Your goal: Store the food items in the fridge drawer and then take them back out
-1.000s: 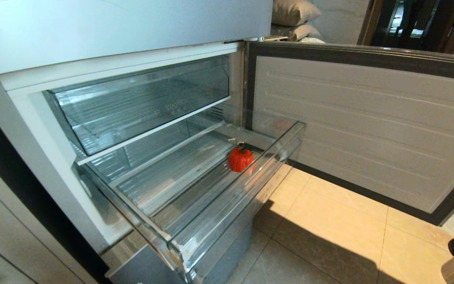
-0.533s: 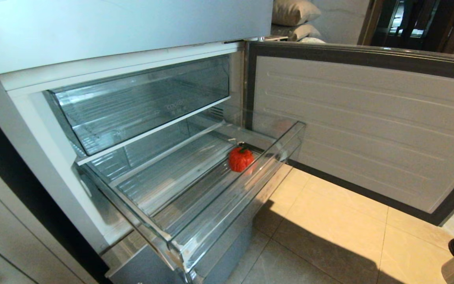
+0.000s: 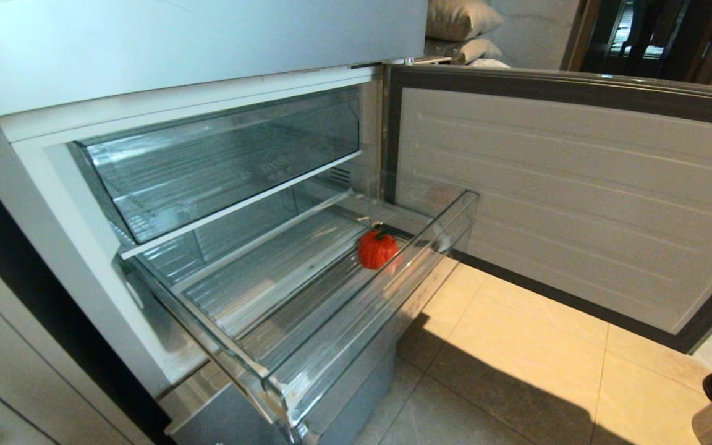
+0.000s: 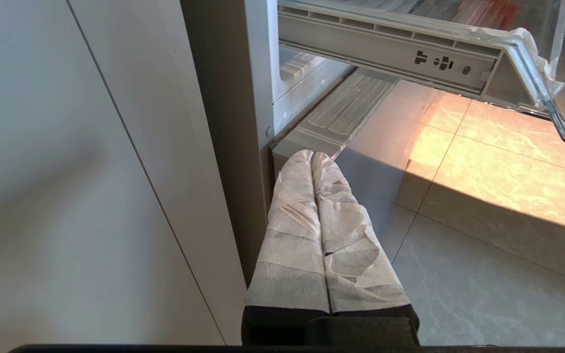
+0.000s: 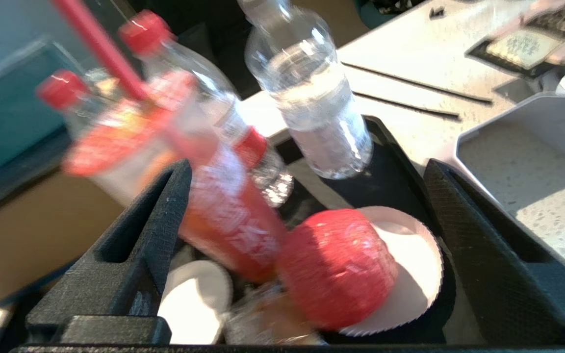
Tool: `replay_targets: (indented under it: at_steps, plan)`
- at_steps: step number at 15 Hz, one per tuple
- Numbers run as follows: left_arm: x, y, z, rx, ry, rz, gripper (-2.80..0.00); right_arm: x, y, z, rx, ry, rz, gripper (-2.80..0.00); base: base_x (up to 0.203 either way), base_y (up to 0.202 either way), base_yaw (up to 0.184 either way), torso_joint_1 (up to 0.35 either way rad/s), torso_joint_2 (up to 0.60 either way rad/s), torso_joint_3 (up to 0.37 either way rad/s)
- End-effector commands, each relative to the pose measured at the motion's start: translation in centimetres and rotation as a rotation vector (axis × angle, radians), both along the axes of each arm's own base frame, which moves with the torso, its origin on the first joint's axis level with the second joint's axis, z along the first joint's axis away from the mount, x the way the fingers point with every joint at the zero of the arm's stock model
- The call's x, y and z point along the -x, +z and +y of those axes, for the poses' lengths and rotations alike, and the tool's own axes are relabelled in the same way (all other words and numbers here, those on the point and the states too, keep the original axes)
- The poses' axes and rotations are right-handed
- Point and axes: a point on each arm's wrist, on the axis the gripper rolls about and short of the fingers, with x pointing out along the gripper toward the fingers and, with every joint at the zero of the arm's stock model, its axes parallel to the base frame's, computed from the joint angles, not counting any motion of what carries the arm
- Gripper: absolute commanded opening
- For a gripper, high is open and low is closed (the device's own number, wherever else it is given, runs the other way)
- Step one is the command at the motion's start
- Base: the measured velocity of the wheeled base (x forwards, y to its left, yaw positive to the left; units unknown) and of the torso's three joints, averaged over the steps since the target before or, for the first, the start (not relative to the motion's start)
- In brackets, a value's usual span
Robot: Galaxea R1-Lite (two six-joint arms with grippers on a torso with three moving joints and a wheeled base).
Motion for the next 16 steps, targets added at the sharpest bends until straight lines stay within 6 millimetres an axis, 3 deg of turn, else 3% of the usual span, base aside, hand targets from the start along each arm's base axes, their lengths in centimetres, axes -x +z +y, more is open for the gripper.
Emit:
replay_targets:
  at_steps: [1, 5, 7, 9, 11, 13, 16]
  plan:
    - [0.0, 0.0, 0.0, 0.000, 0.001, 0.000, -2.80, 1.8, 4.5, 2.8, 0.042, -0.007, -0.021, -2.80, 0.000, 0.000, 0.000, 0.000, 0.00, 0.000]
    - [0.0, 0.0, 0.0, 0.000, 0.001, 0.000, -2.80, 7.2, 11.4, 10.3, 0.050, -0.049, -0.011, -2.80, 0.000, 0.000, 0.000, 0.000, 0.00, 0.000]
    - [0.0, 0.0, 0.0, 0.000, 0.001, 0.000, -2.80, 10.6, 15.3, 16.6, 0.116, -0.064, -0.036, -2.80, 0.000, 0.000, 0.000, 0.000, 0.00, 0.000]
    - [0.0, 0.0, 0.0, 0.000, 0.001, 0.000, -2.80, 13.3, 17.3, 23.0, 0.186, -0.058, -0.055, -2.80, 0.000, 0.000, 0.000, 0.000, 0.00, 0.000]
    - [0.0, 0.0, 0.0, 0.000, 0.001, 0.000, -2.80, 14.3, 17.6, 29.6, 0.261, 0.036, -0.061, -2.80, 0.000, 0.000, 0.000, 0.000, 0.00, 0.000]
    - [0.0, 0.0, 0.0, 0.000, 0.001, 0.000, -2.80, 13.6, 16.6, 34.6, 0.306, 0.244, -0.058, -2.80, 0.000, 0.000, 0.000, 0.000, 0.00, 0.000]
    - [0.0, 0.0, 0.0, 0.000, 0.001, 0.001, -2.80, 14.7, 13.6, 40.9, 0.364, 0.563, -0.053, -2.80, 0.000, 0.000, 0.000, 0.000, 0.00, 0.000]
